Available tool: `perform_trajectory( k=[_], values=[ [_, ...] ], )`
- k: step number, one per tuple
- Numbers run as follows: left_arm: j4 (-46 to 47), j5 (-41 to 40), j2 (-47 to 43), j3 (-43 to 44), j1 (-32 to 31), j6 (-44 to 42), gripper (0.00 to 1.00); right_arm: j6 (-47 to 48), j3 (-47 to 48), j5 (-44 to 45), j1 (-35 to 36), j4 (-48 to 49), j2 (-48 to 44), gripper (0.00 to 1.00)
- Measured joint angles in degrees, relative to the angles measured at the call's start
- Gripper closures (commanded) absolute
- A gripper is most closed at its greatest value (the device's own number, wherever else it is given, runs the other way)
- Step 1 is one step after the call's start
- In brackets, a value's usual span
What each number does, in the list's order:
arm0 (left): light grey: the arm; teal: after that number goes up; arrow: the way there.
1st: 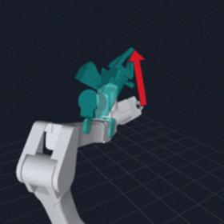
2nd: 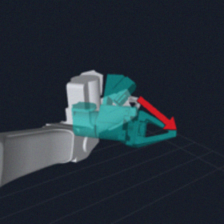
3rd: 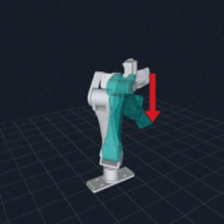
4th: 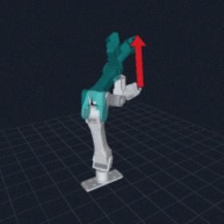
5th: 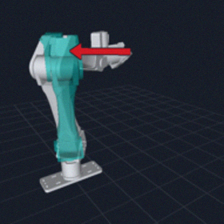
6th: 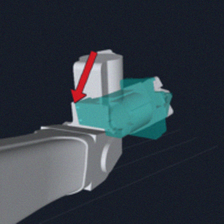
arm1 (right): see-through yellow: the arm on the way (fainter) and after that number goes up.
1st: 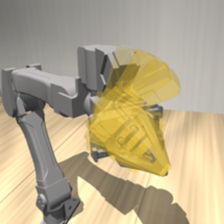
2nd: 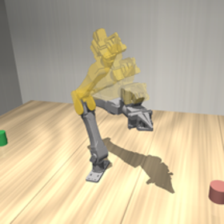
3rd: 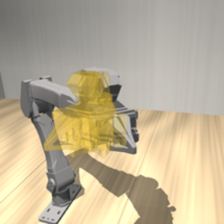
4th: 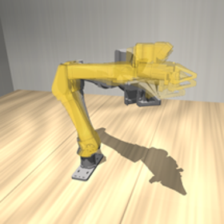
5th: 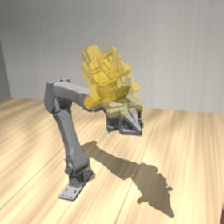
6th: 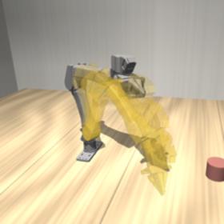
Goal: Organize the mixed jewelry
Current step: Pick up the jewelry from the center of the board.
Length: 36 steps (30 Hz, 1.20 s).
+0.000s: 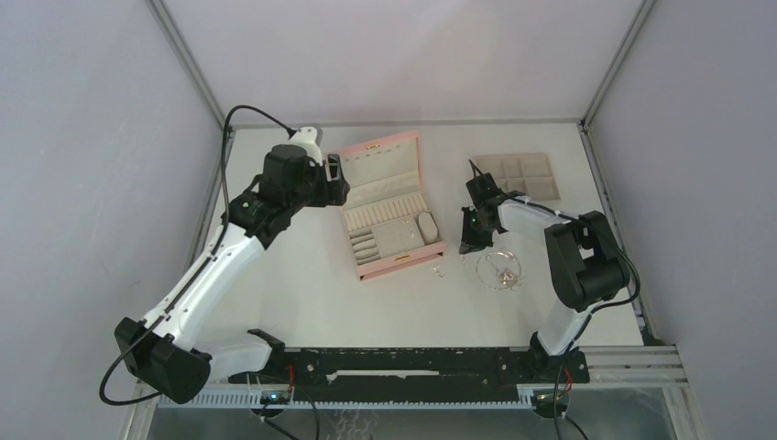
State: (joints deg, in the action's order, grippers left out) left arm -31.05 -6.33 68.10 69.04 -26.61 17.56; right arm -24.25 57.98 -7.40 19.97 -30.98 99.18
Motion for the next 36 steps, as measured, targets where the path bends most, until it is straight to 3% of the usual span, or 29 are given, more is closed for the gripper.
perform_trajectory(
  k=[4,16,25,36],
  values=[
    [0.00,0.00,0.13,0.00,0.00,0.02,0.25,0.09,0.15,-0.02,0.00,0.39,0.20,1.00],
    [0.00,-0.20,0.11,0.00,0.00,-0.02,0.23,-0.09,0.15,0.00,-0.07,0.70,-1.05,1.00],
    [-0.02,-2.84,-1.84,0.00,0.00,-0.20,0.21,0.42,0.17,3.17,1.20,0.87,-11.89,1.00],
    [0.22,-5.16,-2.54,-0.70,0.15,-0.04,0.21,7.19,8.02,15.93,13.64,-0.07,-16.15,1.00]
  ],
)
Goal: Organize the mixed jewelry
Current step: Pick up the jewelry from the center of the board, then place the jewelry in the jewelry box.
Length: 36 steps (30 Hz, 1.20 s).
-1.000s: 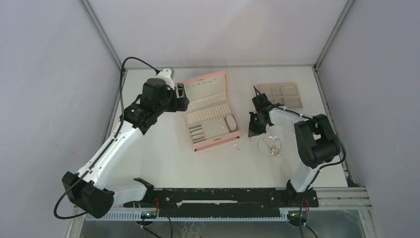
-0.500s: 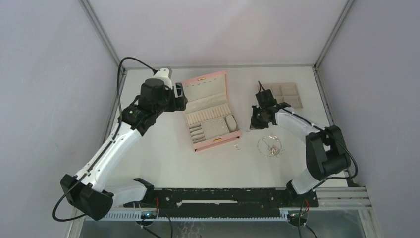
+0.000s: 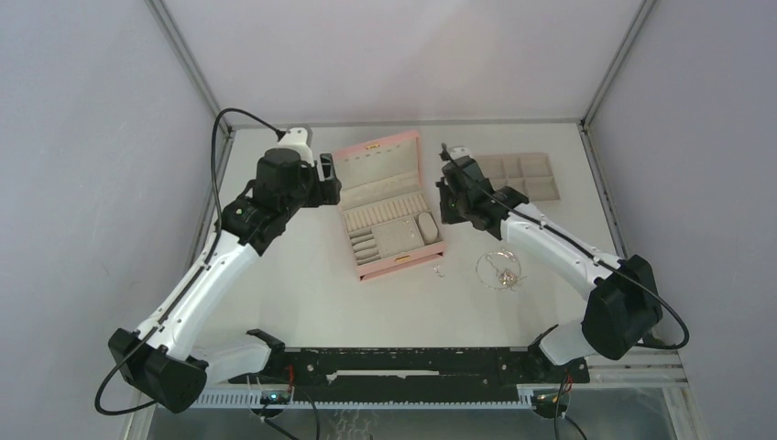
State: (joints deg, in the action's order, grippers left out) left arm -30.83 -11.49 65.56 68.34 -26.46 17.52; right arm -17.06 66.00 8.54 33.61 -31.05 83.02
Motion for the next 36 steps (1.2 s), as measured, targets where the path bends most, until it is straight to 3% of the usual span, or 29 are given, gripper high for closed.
perform_trajectory(
  k=[8,19,36],
  values=[
    [0.00,-2.08,-2.38,-2.80,1.38,1.01,0.21,8.07,5.99,8.35,8.37,0.85,2.03,1.00],
    [-2.47,-1.55,-5.11,-4.15,8.22,4.55,0.21,19.41,12.00,16.20,14.60,1.31,10.01,1.00],
    [-2.71,-1.22,-5.84,-6.97,9.77,5.01,0.21,32.85,13.55,14.25,15.30,5.99,14.23,1.00]
  ],
)
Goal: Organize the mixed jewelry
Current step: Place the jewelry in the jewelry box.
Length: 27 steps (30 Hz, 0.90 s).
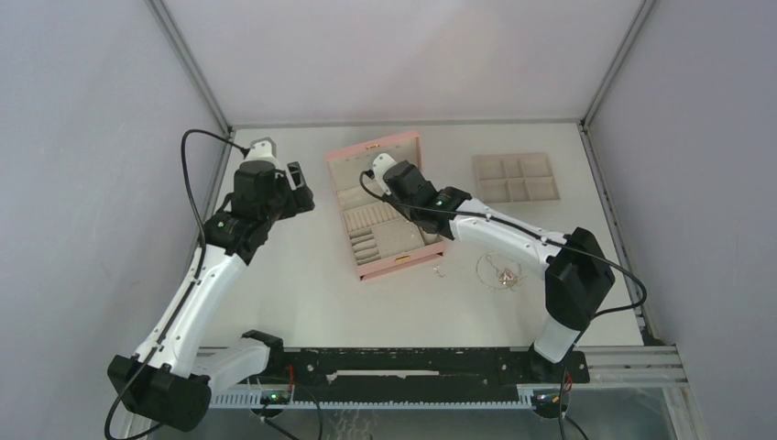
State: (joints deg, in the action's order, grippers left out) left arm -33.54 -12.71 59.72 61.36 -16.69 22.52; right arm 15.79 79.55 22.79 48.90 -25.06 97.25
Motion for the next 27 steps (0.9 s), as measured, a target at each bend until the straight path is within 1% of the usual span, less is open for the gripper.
perform_trajectory(
  k=[8,18,27],
  values=[
    [0.90,-0.02,-0.35,-0.72,0.92,0.02,0.21,1.75,-1.68,-1.90,0.90,3.56,0.37,1.00],
    [1.25,0.04,-1.16,-1.99,1.36,0.04,0.21,1.42,-5.62,2.25,5.25,7.15,2.75,1.00],
    [1.22,0.07,-2.16,-2.56,1.40,0.04,0.21,1.46,-5.77,2.62,5.51,8.50,4.57,1.00]
  ],
)
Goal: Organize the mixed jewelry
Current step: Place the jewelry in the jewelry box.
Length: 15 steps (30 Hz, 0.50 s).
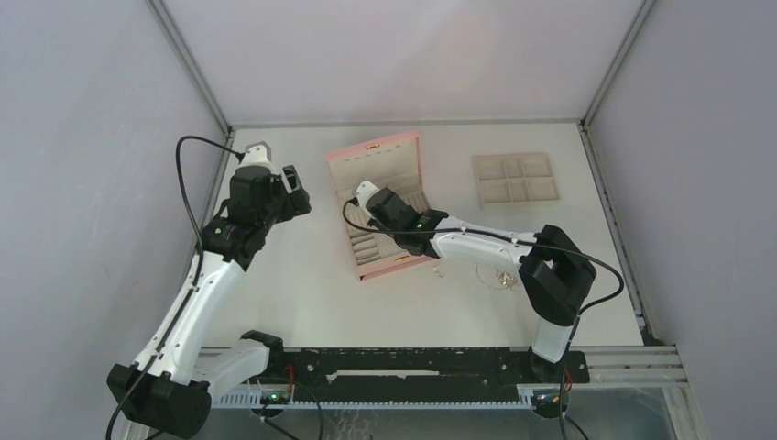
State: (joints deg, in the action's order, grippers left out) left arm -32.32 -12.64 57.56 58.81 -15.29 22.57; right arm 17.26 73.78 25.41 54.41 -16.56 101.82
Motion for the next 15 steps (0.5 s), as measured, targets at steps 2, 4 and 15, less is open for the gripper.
perform_trajectory(
  k=[2,4,15],
  values=[
    [0.00,0.00,-0.17,0.00,0.00,0.00,0.21,0.00,0.00,-0.20,0.00,0.09,0.31,1.00],
    [0.02,-0.02,-0.28,0.00,0.00,0.02,0.21,0.00,0.00,-0.63,0.00,0.09,0.55,1.00],
    [0.00,-0.28,-3.26,-2.67,0.07,0.52,0.22,-0.20,0.00,-4.50,0.00,-0.02,0.96,1.00]
  ],
)
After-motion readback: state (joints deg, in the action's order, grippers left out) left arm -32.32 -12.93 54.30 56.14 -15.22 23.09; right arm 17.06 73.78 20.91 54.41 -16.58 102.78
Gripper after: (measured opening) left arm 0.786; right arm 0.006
